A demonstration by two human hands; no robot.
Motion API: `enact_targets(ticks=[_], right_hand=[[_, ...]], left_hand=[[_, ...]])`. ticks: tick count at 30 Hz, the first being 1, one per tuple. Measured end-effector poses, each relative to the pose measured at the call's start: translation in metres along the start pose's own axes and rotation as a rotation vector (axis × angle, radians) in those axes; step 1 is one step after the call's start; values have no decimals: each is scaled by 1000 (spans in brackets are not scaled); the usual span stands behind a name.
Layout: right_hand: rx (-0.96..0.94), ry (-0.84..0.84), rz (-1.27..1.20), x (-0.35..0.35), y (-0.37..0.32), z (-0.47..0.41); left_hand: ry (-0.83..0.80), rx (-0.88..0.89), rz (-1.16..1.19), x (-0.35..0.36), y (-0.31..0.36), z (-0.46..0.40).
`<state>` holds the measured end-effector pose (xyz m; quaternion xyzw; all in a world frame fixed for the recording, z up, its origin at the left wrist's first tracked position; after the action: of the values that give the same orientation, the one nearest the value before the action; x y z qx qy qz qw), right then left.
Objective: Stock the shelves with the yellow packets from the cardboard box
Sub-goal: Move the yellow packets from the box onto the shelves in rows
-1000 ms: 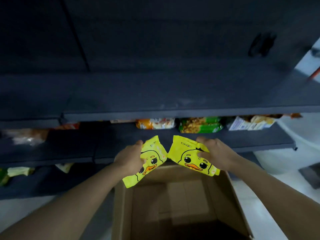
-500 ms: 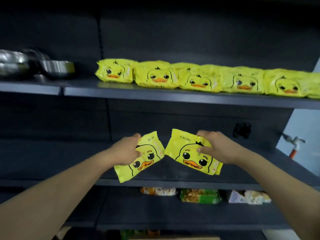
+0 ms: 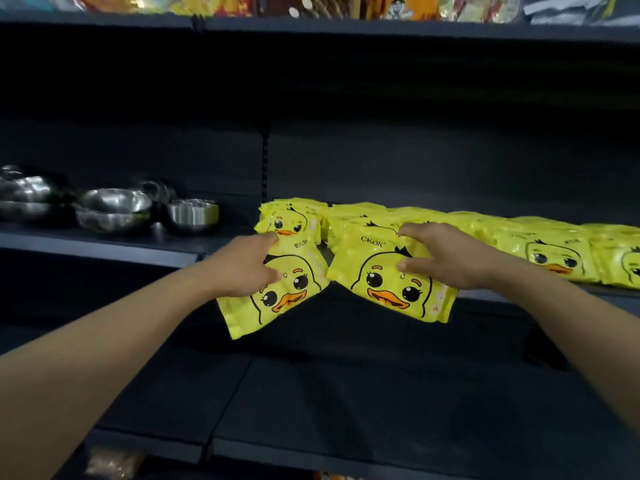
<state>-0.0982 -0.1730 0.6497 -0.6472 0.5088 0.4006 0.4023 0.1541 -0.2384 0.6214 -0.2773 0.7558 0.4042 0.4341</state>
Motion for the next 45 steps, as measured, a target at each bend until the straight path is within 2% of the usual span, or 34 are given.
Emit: enact_targets(ticks=[10,14,21,27,32,36,40,45], right_hand=[[-2,124,53,0,-55,-154],[23,67,71,20,-75,-212],[50,-160,101,84,-75,-270],[62,-79,110,101,-63,-291],[88,148,127,93,-55,-280],[116,297,75,69,-40,-259],[110,317,87,50,-29,-236],[95,294,76,42,-28,-216]], left_hand=[[114,-38,34,-81,-100,-63],[108,-23,36,-91,-132,-91],[31,50,42,-86,-154,-128],[-33,130,102,-81,-149,-151],[-99,206,93,-71,-130,-171],[-150,266,-25,-51,-107,-193],[-236,301,-91,-27,-85,-214],[-139,304,-102,-8,-82,-229]])
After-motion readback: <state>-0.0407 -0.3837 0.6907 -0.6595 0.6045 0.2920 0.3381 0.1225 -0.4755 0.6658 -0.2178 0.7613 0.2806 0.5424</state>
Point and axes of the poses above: each hand's wrist, its own z-axis away from the middle knuckle, its own x-axis out of the palm, y = z × x, the point moved 3 cm from there along -z, towards the middle knuckle
